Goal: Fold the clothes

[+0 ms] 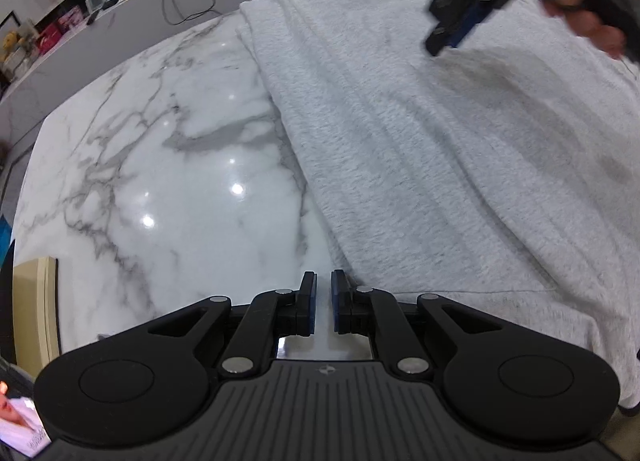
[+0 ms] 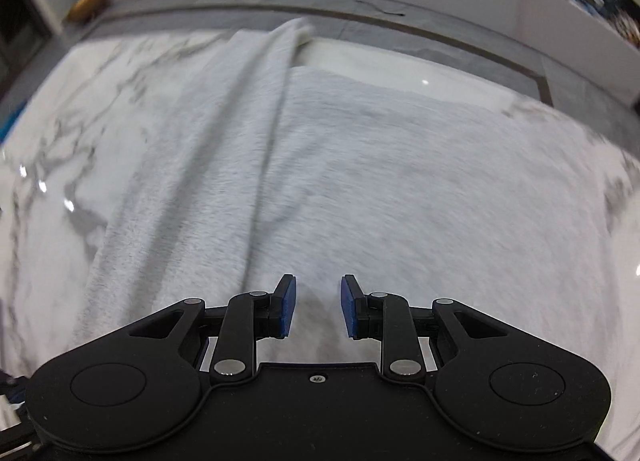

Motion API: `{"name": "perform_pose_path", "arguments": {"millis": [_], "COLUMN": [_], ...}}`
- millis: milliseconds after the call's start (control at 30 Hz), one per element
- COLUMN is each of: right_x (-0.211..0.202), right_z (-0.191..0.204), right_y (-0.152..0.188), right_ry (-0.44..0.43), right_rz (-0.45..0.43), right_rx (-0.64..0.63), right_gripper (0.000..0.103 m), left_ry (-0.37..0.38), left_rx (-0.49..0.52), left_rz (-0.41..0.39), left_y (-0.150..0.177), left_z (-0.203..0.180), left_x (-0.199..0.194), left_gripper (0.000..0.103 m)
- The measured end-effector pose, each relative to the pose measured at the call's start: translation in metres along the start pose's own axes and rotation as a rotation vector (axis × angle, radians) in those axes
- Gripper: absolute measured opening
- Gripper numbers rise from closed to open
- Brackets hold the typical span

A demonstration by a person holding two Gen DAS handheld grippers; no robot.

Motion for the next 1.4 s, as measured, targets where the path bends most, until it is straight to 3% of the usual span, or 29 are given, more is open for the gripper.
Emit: {"name": "perform_pose_path", "arguments": {"millis": [200,400,500,633,800,933,1067,1267,1400], "right_x": [-0.046,-0.087,-0.101,-0.112,-0.103,-0.083,-0.065,-0.076,-0.083], "right_z": [-0.007,0.021,0.041,0.057,0.053,0.053,0.065,0.079,0.072], "right_y": [0.061,0.169,0.209,0.243,0.25,0.238,0.237,0.269,0.281], "right_ry": [-0.114,-0.293,-0.337,-0.338,-0.249,-0.212,-0.298,-0.521,-0.57], "right_rz": [-0.04,-0.022,-0.037,-0.1,-0.213,-0.253,-0.244,-0.132,-0.064], "right_rx": [0.021,0.047,0.033,0.039,0.037,-0.08,-0.231,-0.3,-0.246], "right_gripper": [0.024,0.024,0.024,0.024,0.02,0.012,0.011,0.01,0.008], "left_ry": [-0.009,-0.006,-0.016,-0.017,0.08,0.074,0.094,0.103,0.094], "left_rx": [-0.036,-0.084,-0.116,-0.148,-0.051,0.005,-0.008,-0.025,-0.019], "left_rz": [-0.006,0.0,-0.02,-0.104,-0.166,-0.13,-0.116,-0.104,-0.1], "left_y": [0.0,0.01,0.016,0.016,0.009,0.006,0.008,0.011,0.01], "left_z": [0.002,0.006,0.008,0.006,-0.025,-0.042,-0.039,-0.035,-0.036], "left_x": [0.0,-0.005,-0.012,-0.028,-0.038,-0.028,-0.02,-0.018,-0.019], "left_gripper": [0.007,0.007,0.007,0.007,0.007,0.007,0.007,0.008,0.009]}}
Point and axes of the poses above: each gripper's, at about its wrist camera, not at the fingertips, and x roughly the way its jaws point, z to its left, y to its underside, the point moved 3 cm from there along x, roughly the way its jaws point, and after that the axes turned 6 degrees about -y, right-handed, at the moved point
